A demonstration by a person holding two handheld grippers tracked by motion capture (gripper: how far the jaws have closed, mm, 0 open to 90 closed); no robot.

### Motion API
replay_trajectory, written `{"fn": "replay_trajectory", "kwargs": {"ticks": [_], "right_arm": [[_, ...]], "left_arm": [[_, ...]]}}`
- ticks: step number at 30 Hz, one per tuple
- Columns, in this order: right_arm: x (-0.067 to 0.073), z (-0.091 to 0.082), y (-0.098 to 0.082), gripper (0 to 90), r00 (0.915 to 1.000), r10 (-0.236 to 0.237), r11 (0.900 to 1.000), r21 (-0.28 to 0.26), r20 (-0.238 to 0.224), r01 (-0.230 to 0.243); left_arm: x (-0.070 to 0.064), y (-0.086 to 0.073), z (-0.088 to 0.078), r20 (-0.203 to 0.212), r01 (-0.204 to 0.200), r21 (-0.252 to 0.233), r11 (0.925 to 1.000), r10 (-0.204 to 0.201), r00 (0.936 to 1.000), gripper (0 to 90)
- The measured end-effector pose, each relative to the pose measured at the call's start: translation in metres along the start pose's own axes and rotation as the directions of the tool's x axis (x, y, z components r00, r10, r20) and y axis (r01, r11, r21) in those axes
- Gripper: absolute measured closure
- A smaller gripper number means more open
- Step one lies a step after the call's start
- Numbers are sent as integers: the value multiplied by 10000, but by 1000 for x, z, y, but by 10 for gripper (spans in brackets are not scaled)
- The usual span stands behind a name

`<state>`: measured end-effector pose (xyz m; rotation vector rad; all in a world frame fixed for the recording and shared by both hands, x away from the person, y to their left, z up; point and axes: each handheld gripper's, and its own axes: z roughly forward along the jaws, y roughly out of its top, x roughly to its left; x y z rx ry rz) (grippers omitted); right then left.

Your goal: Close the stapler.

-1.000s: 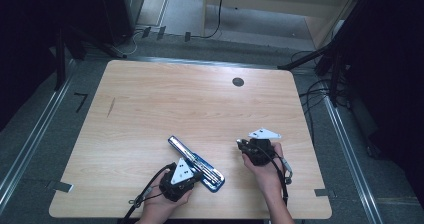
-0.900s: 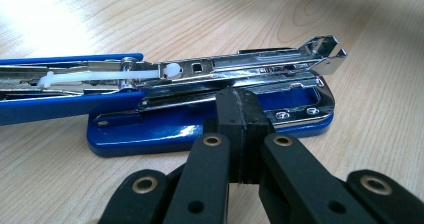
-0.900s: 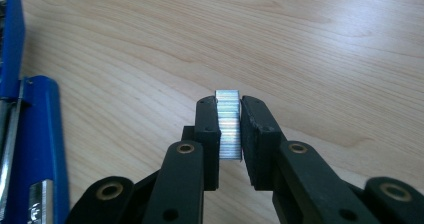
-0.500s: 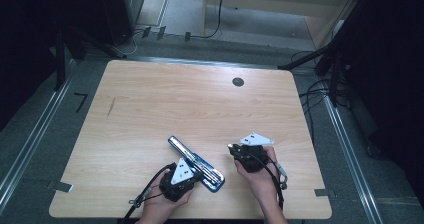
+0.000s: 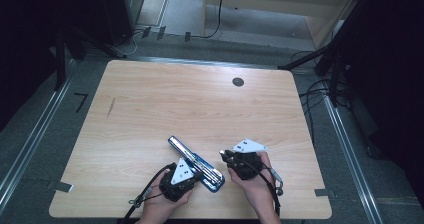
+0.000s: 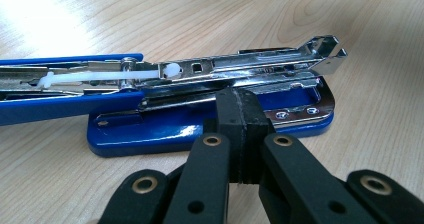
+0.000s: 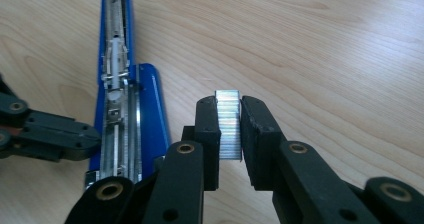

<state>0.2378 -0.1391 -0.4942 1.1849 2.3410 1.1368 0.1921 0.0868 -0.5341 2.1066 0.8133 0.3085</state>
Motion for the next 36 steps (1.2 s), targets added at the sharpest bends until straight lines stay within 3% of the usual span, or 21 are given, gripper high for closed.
{"fn": "replay_trajectory", "kwargs": {"ticks": [23,36], "right_arm": [[34,-7,-3,801,9929,-853,9962,129,-835,866],[45,0,-8,802,9890,-929,9945,370,-1150,978]], "left_arm": [[0,0,0,-6,5,-7,10000,-5,10000,900],[0,0,0,-4,-21,20,10000,21,10000,900]]}}
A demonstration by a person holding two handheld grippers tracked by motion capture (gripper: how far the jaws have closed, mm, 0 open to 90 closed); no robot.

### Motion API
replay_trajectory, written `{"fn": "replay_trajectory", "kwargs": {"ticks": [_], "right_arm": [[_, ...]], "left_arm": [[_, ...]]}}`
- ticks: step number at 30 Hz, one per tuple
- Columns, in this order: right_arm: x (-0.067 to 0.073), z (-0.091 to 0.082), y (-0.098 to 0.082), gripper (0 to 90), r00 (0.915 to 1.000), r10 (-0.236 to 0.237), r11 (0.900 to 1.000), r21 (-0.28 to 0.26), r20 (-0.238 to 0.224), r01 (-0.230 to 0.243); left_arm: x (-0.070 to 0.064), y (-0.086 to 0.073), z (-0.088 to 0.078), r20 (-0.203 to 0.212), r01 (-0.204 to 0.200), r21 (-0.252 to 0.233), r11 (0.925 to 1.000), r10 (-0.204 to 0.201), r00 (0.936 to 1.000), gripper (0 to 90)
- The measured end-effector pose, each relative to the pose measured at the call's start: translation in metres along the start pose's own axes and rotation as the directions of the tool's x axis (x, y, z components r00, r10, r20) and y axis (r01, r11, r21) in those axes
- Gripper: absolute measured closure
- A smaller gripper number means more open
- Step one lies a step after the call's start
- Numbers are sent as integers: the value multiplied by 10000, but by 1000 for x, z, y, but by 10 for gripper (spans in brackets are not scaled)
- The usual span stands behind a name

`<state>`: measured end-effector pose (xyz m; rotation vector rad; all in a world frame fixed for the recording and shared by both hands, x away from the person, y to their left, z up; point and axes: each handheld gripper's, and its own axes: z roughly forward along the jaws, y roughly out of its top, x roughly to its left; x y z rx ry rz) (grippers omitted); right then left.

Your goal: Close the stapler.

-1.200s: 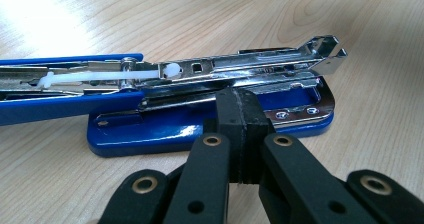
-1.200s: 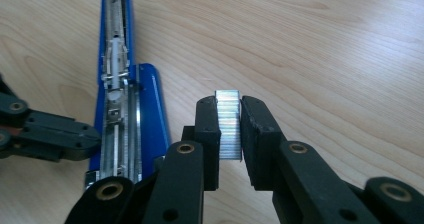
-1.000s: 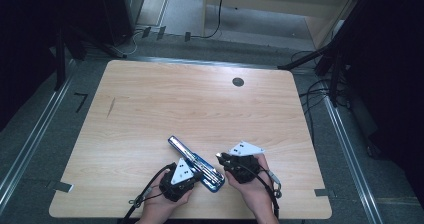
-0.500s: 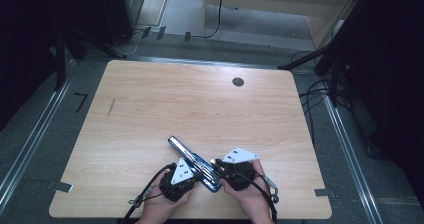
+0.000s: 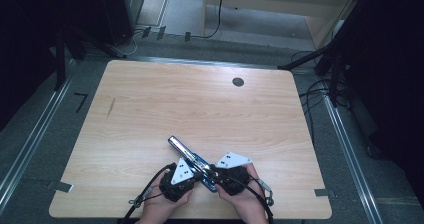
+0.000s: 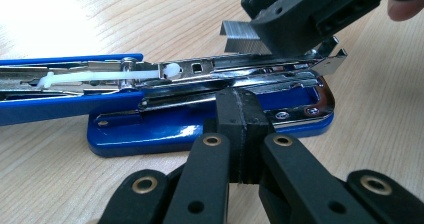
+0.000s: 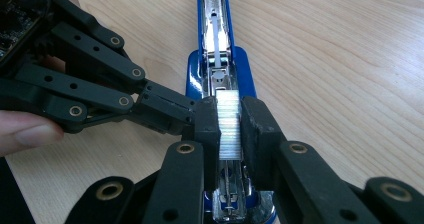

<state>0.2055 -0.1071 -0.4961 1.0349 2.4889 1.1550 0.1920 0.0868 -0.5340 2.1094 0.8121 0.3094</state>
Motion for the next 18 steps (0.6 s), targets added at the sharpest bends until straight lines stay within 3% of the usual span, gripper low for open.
{"fn": "replay_trajectory", "kwargs": {"ticks": [18], "right_arm": [[-1,6,-4,801,10000,-15,10000,78,-57,16]], "left_arm": [[0,0,0,-4,-24,-10,10000,24,10000,900]]}}
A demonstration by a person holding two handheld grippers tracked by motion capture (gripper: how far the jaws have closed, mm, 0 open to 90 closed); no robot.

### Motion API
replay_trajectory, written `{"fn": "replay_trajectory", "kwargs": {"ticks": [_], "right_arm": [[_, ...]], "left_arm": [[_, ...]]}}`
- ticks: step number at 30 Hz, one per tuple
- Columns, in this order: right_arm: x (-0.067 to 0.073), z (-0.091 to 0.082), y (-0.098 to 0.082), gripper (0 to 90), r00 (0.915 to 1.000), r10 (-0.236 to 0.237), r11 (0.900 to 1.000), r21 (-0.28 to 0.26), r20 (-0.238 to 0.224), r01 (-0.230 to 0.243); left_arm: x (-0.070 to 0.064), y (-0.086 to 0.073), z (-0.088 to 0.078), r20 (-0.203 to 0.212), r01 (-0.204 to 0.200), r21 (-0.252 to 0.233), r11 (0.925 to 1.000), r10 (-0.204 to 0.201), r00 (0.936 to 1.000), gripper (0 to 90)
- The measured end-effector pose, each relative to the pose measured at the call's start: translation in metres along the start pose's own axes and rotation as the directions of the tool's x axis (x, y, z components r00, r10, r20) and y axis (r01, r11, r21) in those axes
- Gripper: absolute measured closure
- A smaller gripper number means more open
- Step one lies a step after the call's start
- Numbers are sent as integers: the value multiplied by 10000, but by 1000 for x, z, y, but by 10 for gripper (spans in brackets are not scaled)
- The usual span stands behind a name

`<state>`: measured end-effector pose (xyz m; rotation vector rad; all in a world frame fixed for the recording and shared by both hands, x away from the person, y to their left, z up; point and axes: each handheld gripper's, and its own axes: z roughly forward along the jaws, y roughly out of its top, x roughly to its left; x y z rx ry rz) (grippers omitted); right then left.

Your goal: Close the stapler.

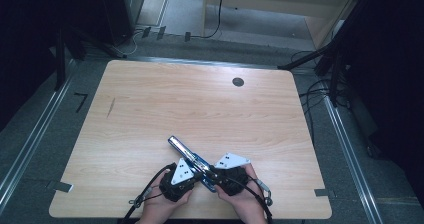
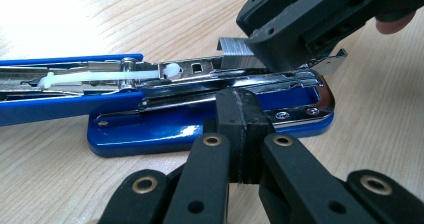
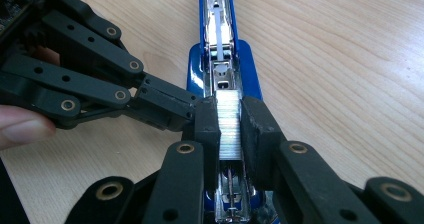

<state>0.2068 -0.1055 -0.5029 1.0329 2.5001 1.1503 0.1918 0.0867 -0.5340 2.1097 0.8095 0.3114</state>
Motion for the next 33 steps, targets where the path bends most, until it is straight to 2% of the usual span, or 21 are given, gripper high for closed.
{"fn": "replay_trajectory", "kwargs": {"ticks": [33], "right_arm": [[-3,1,0,773,9998,63,9998,184,-187,-60]], "left_arm": [[0,0,0,-2,17,11,10000,-17,10000,900]]}}
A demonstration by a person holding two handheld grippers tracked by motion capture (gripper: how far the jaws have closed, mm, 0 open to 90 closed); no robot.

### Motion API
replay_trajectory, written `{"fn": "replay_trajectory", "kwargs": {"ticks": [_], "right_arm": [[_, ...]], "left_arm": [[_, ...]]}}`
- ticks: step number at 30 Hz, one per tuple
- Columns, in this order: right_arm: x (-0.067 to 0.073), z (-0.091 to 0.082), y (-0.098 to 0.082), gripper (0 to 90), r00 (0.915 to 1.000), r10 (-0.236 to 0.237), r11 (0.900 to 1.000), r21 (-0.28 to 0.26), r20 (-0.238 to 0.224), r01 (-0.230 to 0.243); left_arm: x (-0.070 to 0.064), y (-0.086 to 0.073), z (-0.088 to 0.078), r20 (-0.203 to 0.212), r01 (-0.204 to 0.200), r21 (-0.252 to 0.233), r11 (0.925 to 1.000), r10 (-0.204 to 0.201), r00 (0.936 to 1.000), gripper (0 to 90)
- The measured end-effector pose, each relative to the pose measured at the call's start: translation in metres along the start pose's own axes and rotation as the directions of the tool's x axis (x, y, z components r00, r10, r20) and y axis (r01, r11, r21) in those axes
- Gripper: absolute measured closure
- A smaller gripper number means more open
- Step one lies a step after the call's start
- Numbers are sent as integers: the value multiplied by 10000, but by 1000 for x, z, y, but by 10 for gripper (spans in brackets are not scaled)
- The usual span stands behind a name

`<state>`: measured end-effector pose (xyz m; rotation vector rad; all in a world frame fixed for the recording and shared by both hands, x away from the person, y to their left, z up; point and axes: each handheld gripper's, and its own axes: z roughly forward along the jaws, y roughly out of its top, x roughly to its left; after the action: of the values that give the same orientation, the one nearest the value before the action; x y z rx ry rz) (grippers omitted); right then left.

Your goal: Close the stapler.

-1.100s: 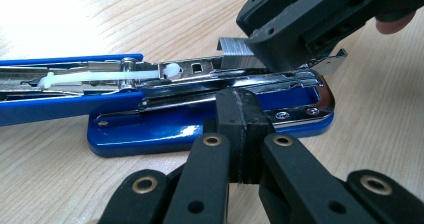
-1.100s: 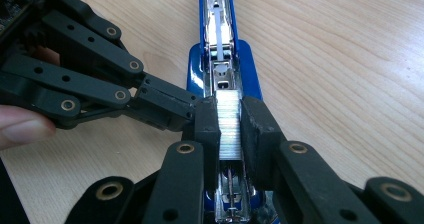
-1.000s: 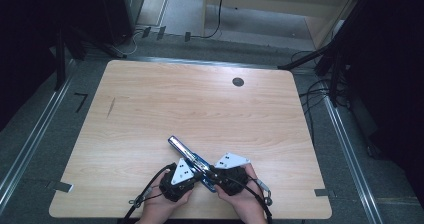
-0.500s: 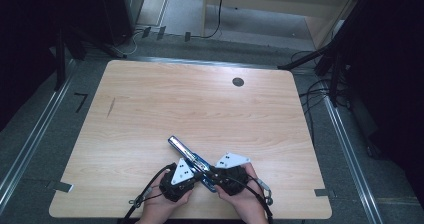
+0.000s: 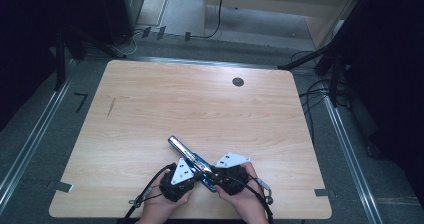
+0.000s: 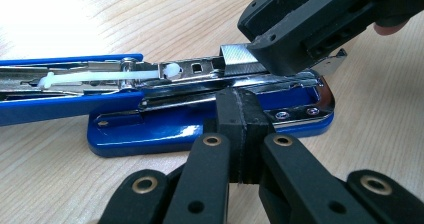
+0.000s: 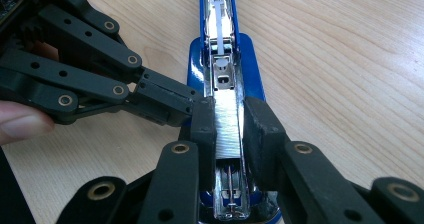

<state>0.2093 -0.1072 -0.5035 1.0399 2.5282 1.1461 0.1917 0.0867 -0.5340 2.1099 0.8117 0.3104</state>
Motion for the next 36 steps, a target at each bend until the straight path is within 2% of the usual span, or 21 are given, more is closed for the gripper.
{"fn": "replay_trajectory", "kwargs": {"ticks": [7,13,17,25,36], "right_arm": [[-1,-2,-1,784,9999,119,9999,-7,-33,-119],[-1,-3,1,798,10000,22,10000,55,-51,-21],[-1,-3,3,799,9999,-151,9998,85,-16,152],[3,-3,5,800,9985,-536,9974,483,127,530],[2,-4,5,800,9990,-434,9976,539,112,428]], "left_arm": [[0,0,0,3,-8,-4,10000,8,10000,900],[0,0,0,0,-6,-8,10000,6,10000,900],[0,0,0,7,9,-2,10000,-9,10000,900],[0,0,0,15,-4,-1,10000,4,10000,900],[0,0,0,-1,-8,-17,10000,8,10000,900]]}}
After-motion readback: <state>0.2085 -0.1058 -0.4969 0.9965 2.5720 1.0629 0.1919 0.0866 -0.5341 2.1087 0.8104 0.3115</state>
